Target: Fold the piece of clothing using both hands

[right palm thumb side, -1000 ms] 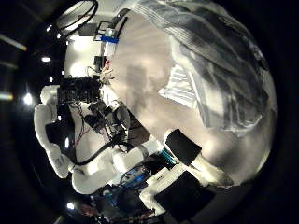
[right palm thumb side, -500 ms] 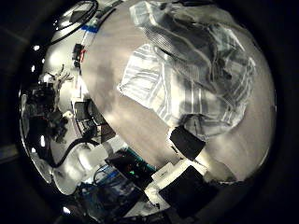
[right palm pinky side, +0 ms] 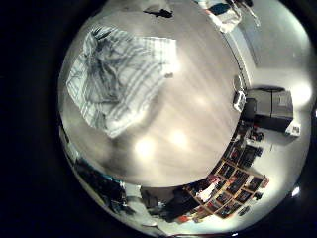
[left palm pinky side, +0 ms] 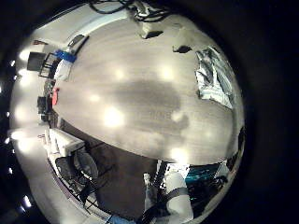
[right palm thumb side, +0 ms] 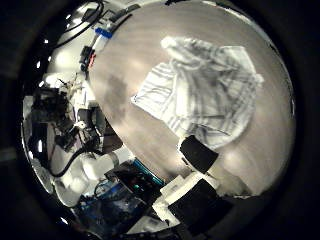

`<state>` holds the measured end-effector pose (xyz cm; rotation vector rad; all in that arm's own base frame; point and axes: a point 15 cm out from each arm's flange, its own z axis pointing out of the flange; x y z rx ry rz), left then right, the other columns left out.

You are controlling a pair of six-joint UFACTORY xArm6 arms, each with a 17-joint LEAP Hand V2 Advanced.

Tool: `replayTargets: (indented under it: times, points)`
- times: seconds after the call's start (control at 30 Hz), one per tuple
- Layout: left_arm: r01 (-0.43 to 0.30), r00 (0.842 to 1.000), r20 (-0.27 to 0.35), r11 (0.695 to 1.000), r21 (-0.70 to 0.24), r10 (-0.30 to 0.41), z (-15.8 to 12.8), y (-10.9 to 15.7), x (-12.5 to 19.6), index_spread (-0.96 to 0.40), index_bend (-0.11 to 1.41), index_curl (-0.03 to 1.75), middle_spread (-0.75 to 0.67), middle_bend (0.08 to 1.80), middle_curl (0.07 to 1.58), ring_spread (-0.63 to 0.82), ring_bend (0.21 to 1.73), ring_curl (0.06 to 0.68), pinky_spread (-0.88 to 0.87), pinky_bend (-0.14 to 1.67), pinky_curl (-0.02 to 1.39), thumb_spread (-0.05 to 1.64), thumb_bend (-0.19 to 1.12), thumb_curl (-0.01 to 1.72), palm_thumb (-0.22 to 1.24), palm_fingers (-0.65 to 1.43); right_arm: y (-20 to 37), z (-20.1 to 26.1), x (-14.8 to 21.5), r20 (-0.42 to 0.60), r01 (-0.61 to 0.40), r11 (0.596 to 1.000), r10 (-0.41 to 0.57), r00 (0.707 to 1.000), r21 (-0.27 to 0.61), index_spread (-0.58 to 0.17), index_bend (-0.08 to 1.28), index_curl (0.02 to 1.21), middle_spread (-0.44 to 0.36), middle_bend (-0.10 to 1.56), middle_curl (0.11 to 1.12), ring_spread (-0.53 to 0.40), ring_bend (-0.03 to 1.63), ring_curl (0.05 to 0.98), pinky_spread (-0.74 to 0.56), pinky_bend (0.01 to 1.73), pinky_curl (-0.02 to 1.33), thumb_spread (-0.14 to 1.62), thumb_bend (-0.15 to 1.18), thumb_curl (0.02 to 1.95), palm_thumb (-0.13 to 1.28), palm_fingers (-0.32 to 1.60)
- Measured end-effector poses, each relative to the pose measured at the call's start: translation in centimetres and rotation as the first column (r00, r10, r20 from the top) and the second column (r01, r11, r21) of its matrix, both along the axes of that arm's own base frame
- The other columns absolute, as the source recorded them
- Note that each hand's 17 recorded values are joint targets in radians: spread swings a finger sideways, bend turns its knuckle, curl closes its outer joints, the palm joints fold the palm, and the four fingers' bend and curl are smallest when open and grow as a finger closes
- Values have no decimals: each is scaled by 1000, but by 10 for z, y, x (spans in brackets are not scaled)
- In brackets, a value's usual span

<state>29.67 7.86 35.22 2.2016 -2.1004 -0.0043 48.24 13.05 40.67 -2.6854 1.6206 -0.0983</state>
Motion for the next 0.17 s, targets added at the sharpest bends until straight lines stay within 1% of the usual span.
replayTargets:
  times: [0.1,0.17]
  points:
    - [-10,1000,-5,1000,0,10,2,-15,2,-59,195,420,198,175,308,334,600,200,452,273,326,1110,-21,351,500,224,-35,13,-13,-26,55,998,-55,998,-9,-488,186,307,-3,181,307,203,437,208,471,562,275,1105,-24,502,631,92]
    - [-5,1000,-12,1000,1,5,2,-27,3,-59,194,422,198,176,307,335,599,200,452,272,327,1110,-21,351,500,224,-50,15,-27,-66,79,997,-80,995,-21,-480,179,309,-2,184,306,206,431,209,468,552,272,1116,-25,495,613,89]
